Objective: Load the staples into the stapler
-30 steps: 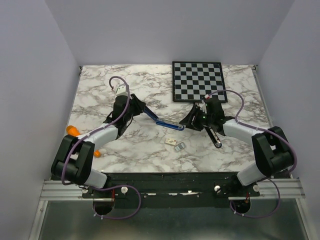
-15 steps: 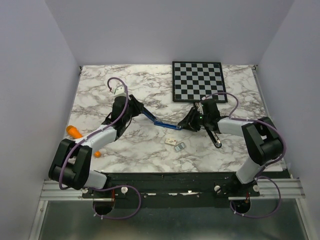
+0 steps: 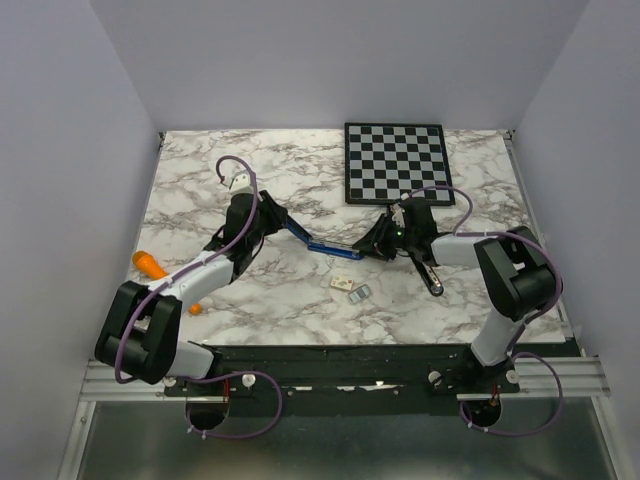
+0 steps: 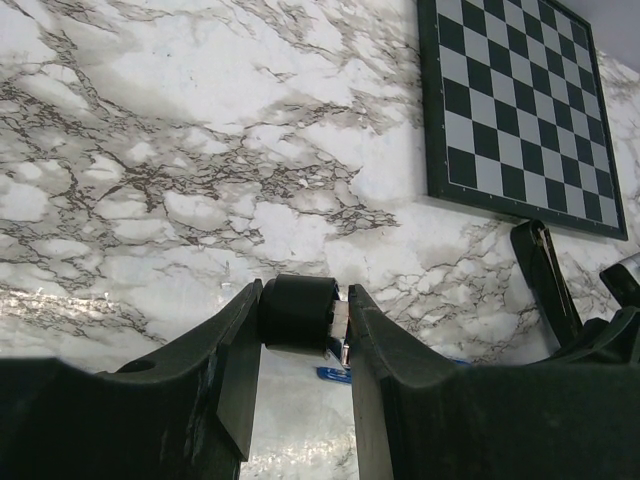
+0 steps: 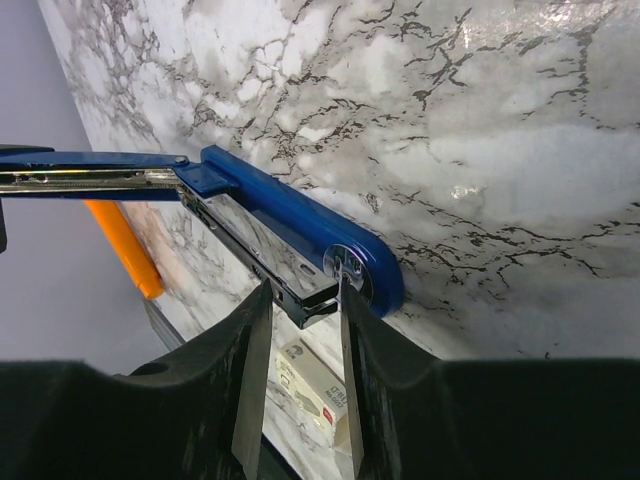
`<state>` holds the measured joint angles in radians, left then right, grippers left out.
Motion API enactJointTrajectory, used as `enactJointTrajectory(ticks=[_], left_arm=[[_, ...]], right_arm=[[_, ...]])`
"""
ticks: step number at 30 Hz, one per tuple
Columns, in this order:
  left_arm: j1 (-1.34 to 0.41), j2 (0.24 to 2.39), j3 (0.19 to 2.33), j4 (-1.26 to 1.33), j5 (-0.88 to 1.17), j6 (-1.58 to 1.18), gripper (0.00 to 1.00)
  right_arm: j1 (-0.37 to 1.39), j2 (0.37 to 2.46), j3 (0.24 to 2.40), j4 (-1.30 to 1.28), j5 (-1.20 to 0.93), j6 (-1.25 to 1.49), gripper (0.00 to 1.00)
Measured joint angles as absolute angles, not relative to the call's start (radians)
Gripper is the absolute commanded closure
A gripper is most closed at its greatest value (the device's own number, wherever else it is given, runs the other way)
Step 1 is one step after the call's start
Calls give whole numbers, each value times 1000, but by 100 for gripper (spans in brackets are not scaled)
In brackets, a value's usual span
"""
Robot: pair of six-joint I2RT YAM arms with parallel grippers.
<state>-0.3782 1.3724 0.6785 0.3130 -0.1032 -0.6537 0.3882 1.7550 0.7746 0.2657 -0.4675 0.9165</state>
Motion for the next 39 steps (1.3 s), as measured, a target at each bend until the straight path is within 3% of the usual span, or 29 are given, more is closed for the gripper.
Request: enactJointTrajectory(ticks=[19, 39], left_arm=[[-614, 1378, 775, 241, -344, -509, 100], [-834, 1529, 910, 228, -500, -415, 99]], right_arm=[[369, 1782, 776, 314, -514, 937, 82], [358, 1805, 777, 331, -539, 934, 86]])
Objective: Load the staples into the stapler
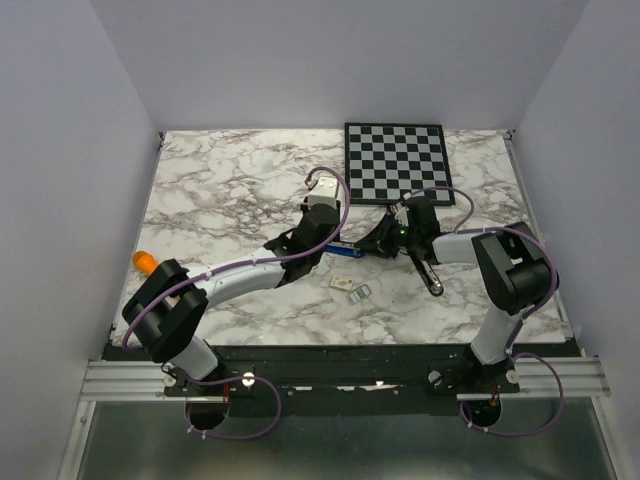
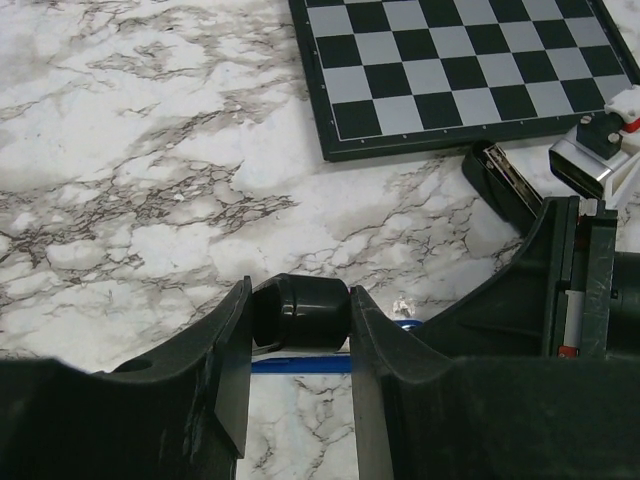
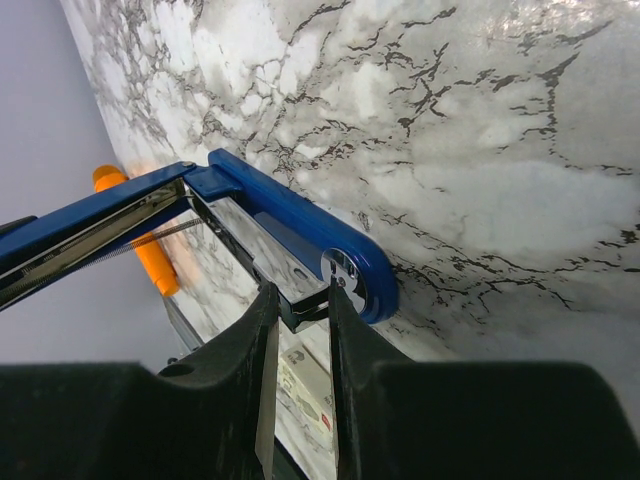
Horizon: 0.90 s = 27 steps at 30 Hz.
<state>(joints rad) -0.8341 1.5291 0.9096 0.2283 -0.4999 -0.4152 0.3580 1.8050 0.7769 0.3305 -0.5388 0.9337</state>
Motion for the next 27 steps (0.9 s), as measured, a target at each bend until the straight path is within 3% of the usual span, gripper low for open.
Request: enactJointTrajectory(ticks=[19, 27], left_arm=[[-987, 1752, 1089, 130, -588, -262, 99], [-1018, 1809, 1108, 148, -452, -360, 94]], right_arm=[[353, 1813, 781, 337, -559, 915, 86], [356, 1831, 792, 349, -577, 874, 86]])
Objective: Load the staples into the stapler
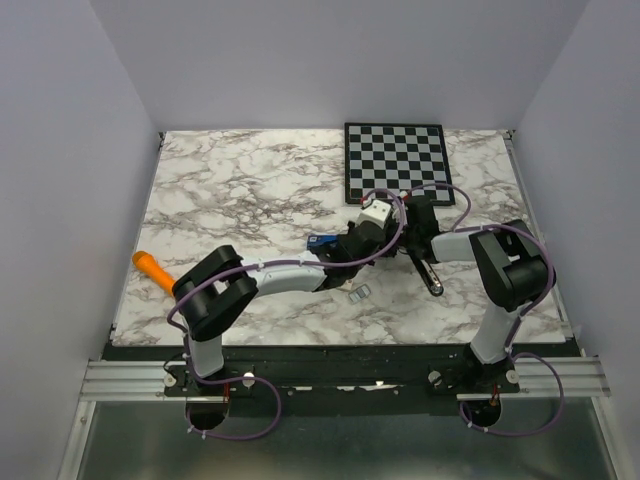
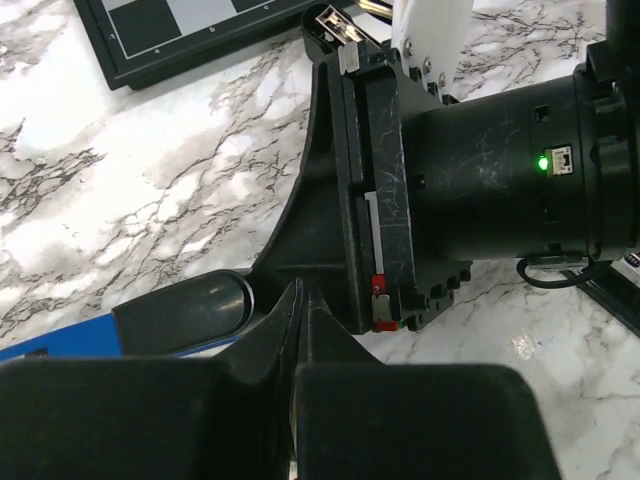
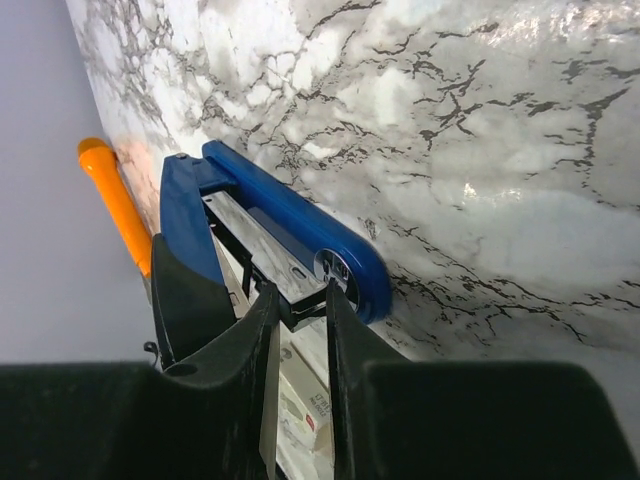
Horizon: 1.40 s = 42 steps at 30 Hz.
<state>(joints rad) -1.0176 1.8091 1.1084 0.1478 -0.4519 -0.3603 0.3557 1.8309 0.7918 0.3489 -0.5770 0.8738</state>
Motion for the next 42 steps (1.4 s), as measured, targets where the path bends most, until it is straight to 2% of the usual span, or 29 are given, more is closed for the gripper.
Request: enactJointTrajectory(ticks=[5, 11, 12, 15, 19, 22, 29, 32, 33, 35, 36, 38, 39, 42], left_arm=[[-1012, 1810, 1114, 155, -422, -373, 83], [-948, 1739, 1066, 170, -268, -318, 43], [-924, 1715, 1048, 169, -226, -305, 29], [-813, 1643, 1010, 148, -60, -214, 13], [-691, 1604, 1023, 63, 97, -22, 12], [-669, 1615, 1054, -41, 187, 128, 12], [-669, 1757, 1194, -253, 354, 344, 19], [-664, 1801, 1240, -287, 362, 379, 30], [-664, 1814, 1253, -300, 363, 393, 37], [-664, 1832, 1274, -321, 363, 414, 42], [-664, 1843, 1290, -332, 362, 427, 53], [-662, 1865, 1319, -347, 364, 441, 63], [-662, 1876, 1330, -350, 365, 450, 77], [-662, 1880, 1333, -362, 375, 469, 94]], right_arm=[[356, 1832, 793, 348, -587, 848, 85], [358, 1833, 804, 346, -596, 825, 85], [359, 1834, 810, 342, -596, 818, 85], [361, 1836, 832, 327, -597, 800, 85], [362, 1841, 867, 290, -604, 773, 85], [362, 1845, 888, 272, -613, 753, 85], [362, 1850, 910, 226, -626, 717, 85], [362, 1853, 918, 220, -631, 708, 85], [362, 1853, 920, 216, -633, 705, 85], [362, 1854, 925, 208, -637, 699, 85], [362, 1854, 927, 203, -640, 694, 85], [362, 1854, 930, 194, -643, 688, 85], [362, 1854, 931, 189, -643, 684, 85], [360, 1855, 933, 181, -643, 677, 84]])
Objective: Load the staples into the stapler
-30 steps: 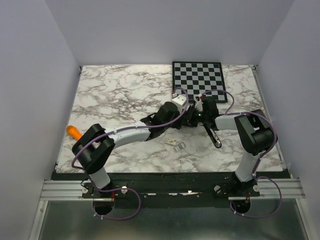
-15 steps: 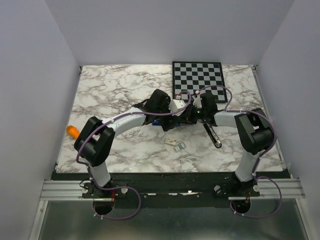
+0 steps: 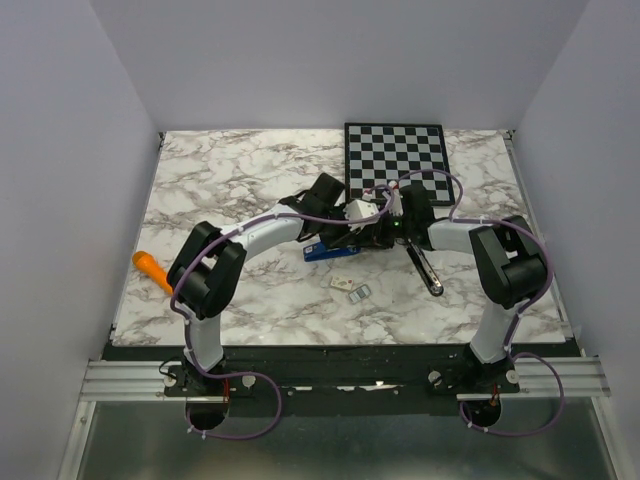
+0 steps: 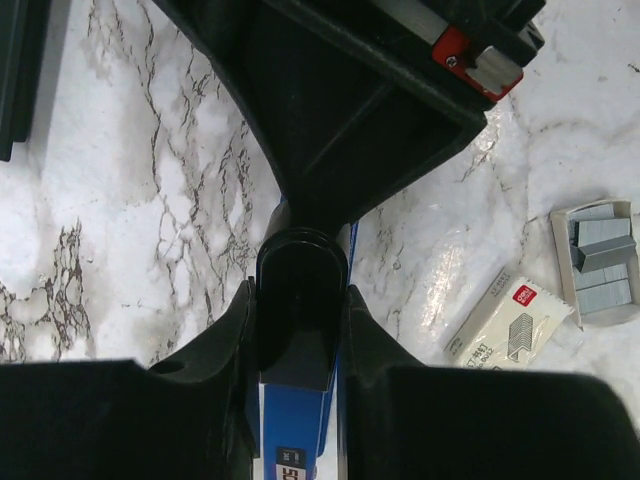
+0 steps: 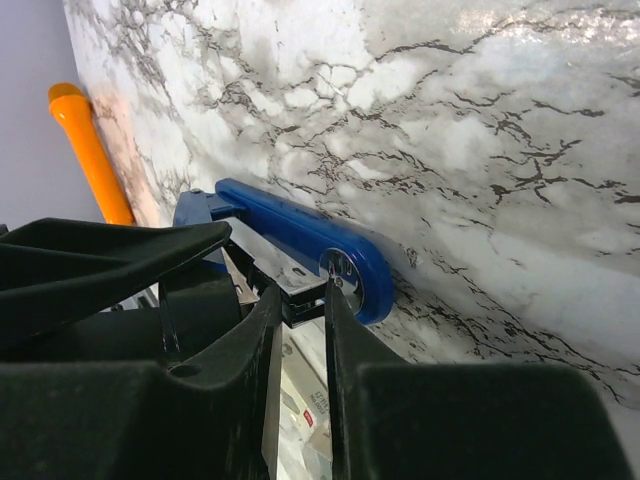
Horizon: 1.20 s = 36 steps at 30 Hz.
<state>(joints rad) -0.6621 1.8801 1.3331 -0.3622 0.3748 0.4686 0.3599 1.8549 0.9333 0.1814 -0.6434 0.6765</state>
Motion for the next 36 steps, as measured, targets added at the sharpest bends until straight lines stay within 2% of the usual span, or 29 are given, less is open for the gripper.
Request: enactJointTrajectory(ticks=[3, 4, 11, 13, 17, 20, 21, 23, 24, 27, 36], left_arm=[[-659, 1880, 1332, -370, 379, 480, 98], [-655, 1879, 1329, -368, 384, 485, 100], [-632, 1859, 1292, -355, 398, 489, 100], [-615, 1858, 1274, -356, 392, 489, 100], [-590, 1853, 1251, -357, 374, 486, 100], [-586, 1853, 1251, -361, 363, 484, 91], [-586, 1853, 1252, -363, 358, 483, 81], [-586, 1853, 1254, -368, 348, 482, 68], [-587, 1853, 1255, -369, 345, 481, 57], [-587, 1851, 1255, -370, 336, 473, 46], [-586, 1850, 1269, -408, 316, 455, 45]], right_arm=[[360, 1856, 933, 173, -644, 674, 80], [360, 1856, 933, 174, -644, 672, 76], [347, 1844, 916, 196, -661, 678, 54], [331, 1822, 893, 200, -664, 682, 50], [307, 1760, 865, 200, -659, 680, 50], [299, 1715, 862, 193, -638, 676, 50], [299, 1700, 862, 187, -628, 672, 50], [299, 1673, 860, 172, -610, 661, 50], [299, 1660, 860, 162, -600, 655, 50], [299, 1617, 859, 121, -570, 630, 49], [299, 1454, 856, -42, -465, 531, 49]])
